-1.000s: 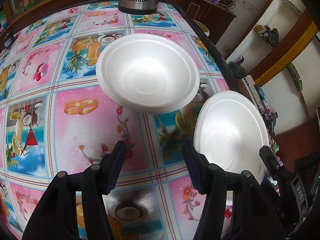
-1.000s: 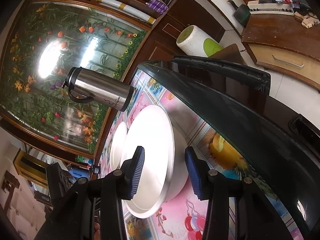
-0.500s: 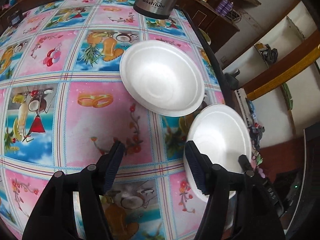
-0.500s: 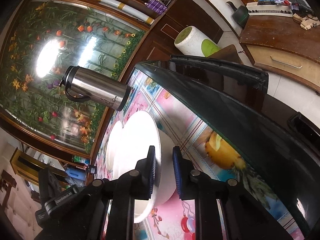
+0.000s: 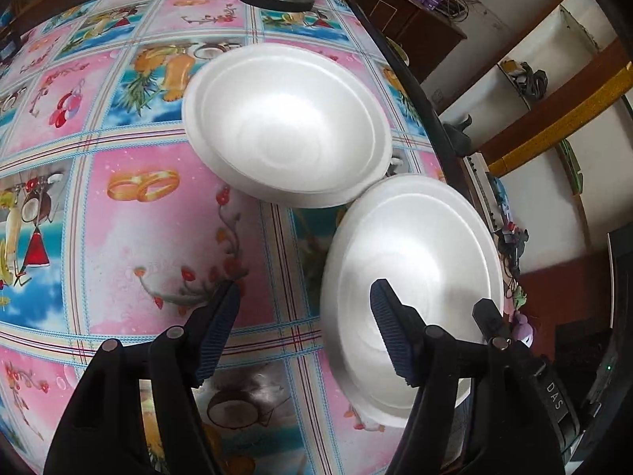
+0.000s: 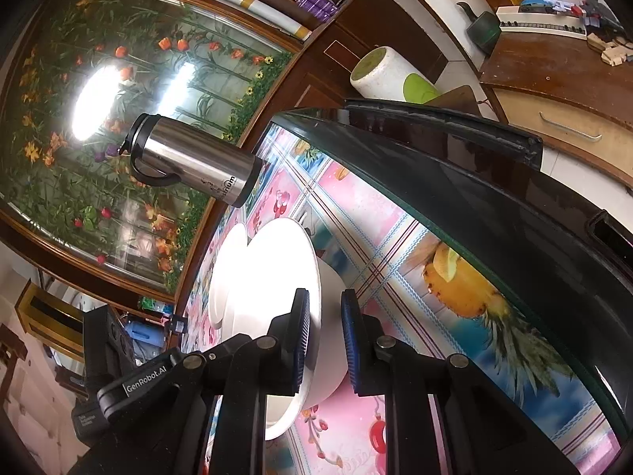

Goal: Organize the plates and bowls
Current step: 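Lift and carry the white plate toward the red plate stack with the right tool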

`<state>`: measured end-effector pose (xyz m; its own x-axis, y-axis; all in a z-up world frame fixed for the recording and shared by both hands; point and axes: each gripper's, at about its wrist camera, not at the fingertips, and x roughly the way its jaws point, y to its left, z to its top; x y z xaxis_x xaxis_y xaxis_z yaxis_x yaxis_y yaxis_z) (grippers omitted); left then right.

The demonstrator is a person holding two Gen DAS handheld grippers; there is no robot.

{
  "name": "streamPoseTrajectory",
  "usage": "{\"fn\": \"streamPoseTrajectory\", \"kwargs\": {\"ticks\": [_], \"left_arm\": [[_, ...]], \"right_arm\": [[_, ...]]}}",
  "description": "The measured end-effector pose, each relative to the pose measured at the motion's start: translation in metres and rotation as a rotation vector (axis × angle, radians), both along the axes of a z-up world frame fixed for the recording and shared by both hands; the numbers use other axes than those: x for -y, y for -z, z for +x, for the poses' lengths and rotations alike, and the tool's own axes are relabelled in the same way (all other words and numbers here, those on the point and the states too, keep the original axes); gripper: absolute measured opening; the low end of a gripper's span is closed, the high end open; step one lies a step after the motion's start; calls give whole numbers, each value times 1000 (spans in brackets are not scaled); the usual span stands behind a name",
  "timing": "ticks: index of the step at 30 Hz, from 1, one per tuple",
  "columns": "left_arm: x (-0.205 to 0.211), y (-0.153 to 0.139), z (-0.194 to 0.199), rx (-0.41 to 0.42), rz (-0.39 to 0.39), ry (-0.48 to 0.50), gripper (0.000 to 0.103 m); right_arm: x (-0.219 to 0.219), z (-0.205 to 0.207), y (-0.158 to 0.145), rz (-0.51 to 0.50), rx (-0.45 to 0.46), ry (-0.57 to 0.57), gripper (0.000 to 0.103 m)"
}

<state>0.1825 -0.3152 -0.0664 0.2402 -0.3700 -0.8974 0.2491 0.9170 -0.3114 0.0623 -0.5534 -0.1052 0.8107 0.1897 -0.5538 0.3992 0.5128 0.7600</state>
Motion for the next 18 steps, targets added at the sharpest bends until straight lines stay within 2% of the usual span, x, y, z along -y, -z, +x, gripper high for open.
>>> {"fn": "streamPoseTrajectory", "kwargs": {"ticks": [2,5,7,10,12,18], "left_arm": [[-2,-4,-1,25,6,-6,63],[-5,-7,-3,64,29,-3,49],[-4,-6,-5,71,14,17,31],[0,-10,-15,109,42,44,14],[1,-11,-22,138,69,61,9],[-13,-16,-37,212,118,64,9]], "right_arm": [[0,0,0,1,0,6,17],[0,0,2,8,-4,12,17],[-1,0,2,8,-5,13,17],[-5,0,0,2,-2,3,17],[-9,0,-2,-3,-2,-3,17],[-21,-5,-2,-1,-8,-17,14]]}}
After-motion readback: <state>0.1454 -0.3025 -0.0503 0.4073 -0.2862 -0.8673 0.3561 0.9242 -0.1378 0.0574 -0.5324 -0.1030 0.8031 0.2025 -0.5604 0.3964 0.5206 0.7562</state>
